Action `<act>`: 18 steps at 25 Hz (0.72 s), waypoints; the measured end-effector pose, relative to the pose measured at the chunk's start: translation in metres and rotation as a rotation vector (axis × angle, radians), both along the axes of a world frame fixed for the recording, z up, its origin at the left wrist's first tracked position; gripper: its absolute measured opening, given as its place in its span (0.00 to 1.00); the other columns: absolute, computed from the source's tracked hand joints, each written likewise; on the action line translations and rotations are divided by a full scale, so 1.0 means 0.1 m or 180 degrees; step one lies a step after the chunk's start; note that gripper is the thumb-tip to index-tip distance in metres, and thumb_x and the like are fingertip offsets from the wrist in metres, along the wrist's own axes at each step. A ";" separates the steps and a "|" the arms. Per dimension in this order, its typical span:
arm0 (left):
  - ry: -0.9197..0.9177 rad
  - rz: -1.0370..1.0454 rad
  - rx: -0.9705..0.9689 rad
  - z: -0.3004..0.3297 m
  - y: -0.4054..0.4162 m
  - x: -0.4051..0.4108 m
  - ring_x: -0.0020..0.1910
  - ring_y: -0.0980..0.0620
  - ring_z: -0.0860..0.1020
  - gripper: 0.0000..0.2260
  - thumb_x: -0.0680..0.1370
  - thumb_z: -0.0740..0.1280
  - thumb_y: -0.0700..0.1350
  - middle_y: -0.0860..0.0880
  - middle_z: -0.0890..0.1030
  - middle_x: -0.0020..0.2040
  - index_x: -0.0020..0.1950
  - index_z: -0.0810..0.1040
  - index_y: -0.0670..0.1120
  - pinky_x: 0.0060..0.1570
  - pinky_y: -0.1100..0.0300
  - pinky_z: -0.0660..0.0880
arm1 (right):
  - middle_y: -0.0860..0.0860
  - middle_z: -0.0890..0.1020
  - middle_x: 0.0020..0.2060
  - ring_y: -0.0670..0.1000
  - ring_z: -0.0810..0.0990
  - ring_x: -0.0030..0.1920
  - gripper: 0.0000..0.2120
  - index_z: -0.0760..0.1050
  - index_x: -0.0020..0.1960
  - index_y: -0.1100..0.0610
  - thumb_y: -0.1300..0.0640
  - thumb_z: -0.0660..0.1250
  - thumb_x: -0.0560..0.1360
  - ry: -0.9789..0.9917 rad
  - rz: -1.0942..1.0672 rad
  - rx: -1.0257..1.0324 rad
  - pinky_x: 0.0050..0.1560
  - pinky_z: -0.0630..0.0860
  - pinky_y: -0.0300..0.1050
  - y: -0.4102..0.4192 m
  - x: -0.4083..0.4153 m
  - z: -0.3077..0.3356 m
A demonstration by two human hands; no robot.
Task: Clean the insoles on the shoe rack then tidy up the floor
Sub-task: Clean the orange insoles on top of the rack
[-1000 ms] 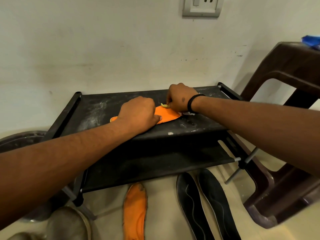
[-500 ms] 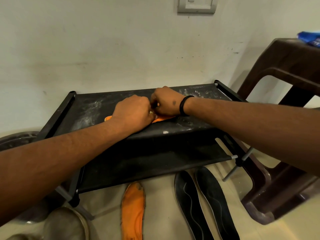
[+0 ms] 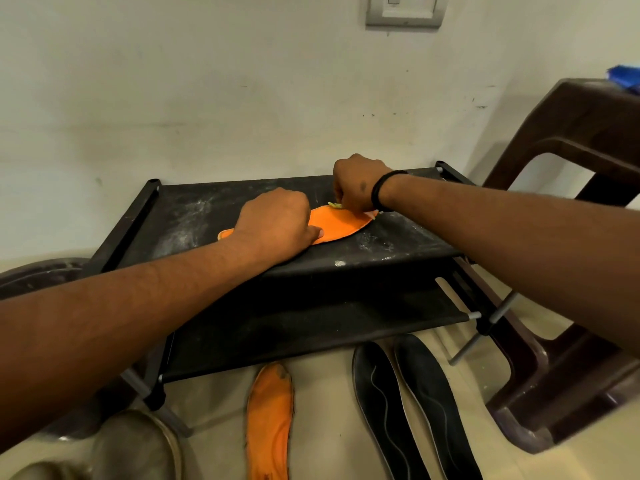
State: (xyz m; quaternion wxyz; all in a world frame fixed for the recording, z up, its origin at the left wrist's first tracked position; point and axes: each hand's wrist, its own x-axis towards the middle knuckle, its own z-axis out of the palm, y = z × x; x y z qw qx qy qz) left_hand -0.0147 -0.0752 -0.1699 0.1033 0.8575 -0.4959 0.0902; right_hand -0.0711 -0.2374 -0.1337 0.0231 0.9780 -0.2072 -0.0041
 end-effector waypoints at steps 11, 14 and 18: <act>-0.0025 0.0043 -0.0021 0.02 0.02 -0.03 0.37 0.48 0.76 0.19 0.77 0.69 0.58 0.50 0.73 0.32 0.31 0.70 0.50 0.35 0.55 0.68 | 0.50 0.84 0.43 0.51 0.80 0.45 0.04 0.83 0.45 0.53 0.58 0.69 0.74 -0.0178 0.0471 0.0467 0.46 0.79 0.47 0.10 0.04 -0.07; -0.0005 0.0035 -0.0012 0.02 0.02 -0.03 0.35 0.50 0.73 0.21 0.77 0.68 0.60 0.51 0.72 0.31 0.31 0.70 0.50 0.35 0.55 0.67 | 0.52 0.85 0.49 0.52 0.81 0.49 0.06 0.84 0.50 0.55 0.59 0.70 0.74 -0.0093 0.0168 0.0362 0.52 0.80 0.50 -0.19 -0.09 -0.01; -0.0045 0.0000 -0.0031 0.02 0.03 -0.05 0.36 0.49 0.74 0.23 0.77 0.67 0.62 0.50 0.72 0.31 0.31 0.70 0.48 0.35 0.55 0.68 | 0.53 0.85 0.49 0.52 0.81 0.49 0.06 0.84 0.50 0.56 0.60 0.71 0.74 -0.0033 0.0077 0.0338 0.49 0.79 0.46 -0.31 -0.09 0.00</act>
